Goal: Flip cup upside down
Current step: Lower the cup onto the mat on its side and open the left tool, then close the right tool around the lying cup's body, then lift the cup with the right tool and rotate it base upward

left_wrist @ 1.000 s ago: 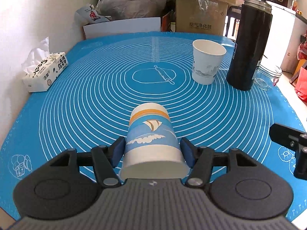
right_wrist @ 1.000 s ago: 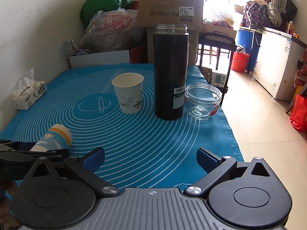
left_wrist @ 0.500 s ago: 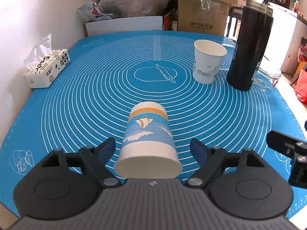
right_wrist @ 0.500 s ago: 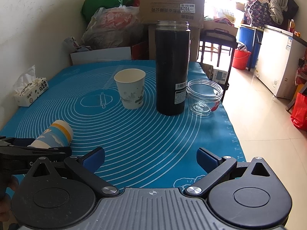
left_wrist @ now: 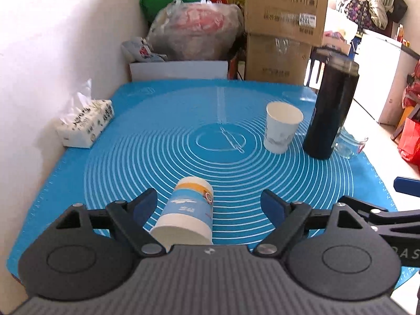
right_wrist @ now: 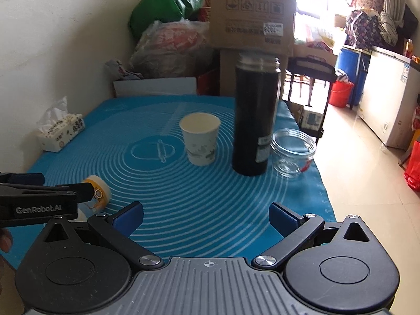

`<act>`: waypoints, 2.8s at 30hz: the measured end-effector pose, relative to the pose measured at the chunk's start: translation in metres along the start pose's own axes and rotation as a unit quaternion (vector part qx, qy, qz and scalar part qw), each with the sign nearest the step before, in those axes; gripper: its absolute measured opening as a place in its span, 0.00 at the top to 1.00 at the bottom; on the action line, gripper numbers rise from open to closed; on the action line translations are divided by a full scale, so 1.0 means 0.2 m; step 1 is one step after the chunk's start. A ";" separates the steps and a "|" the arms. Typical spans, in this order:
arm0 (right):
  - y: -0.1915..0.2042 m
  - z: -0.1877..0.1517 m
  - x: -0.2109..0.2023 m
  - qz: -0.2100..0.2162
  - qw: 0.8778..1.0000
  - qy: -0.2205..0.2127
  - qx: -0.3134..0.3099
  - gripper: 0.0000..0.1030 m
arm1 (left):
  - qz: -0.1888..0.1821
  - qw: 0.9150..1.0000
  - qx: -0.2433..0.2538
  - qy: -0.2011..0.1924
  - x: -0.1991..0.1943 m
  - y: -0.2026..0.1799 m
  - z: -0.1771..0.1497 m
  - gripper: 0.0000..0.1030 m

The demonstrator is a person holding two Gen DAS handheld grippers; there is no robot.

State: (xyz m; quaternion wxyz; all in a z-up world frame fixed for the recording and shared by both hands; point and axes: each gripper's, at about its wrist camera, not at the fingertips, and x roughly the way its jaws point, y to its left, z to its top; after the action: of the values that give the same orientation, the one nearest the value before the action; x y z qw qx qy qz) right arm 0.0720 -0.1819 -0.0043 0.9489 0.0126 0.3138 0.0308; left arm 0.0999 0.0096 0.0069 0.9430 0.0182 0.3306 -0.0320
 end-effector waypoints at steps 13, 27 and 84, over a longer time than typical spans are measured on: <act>0.21 0.13 -0.01 0.050 0.998 0.006 -0.030 0.00 | 0.057 0.998 -0.017 -0.005 -0.07 0.28 -0.02 0.12; 0.48 0.22 0.22 0.108 0.991 0.074 -0.012 0.03 | 0.104 0.993 -0.055 0.017 0.04 0.58 -0.08 0.12; 0.82 0.14 0.46 0.068 0.987 -0.089 -0.112 0.44 | 0.075 0.992 -0.102 0.004 0.22 0.69 -0.10 0.11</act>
State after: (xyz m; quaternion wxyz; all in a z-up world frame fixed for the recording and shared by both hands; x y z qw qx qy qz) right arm 0.1536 -0.0120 -0.0296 0.9642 -0.0696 0.2213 0.1286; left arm 0.1318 0.1463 -0.0332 0.9384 -0.0530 0.3338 0.0724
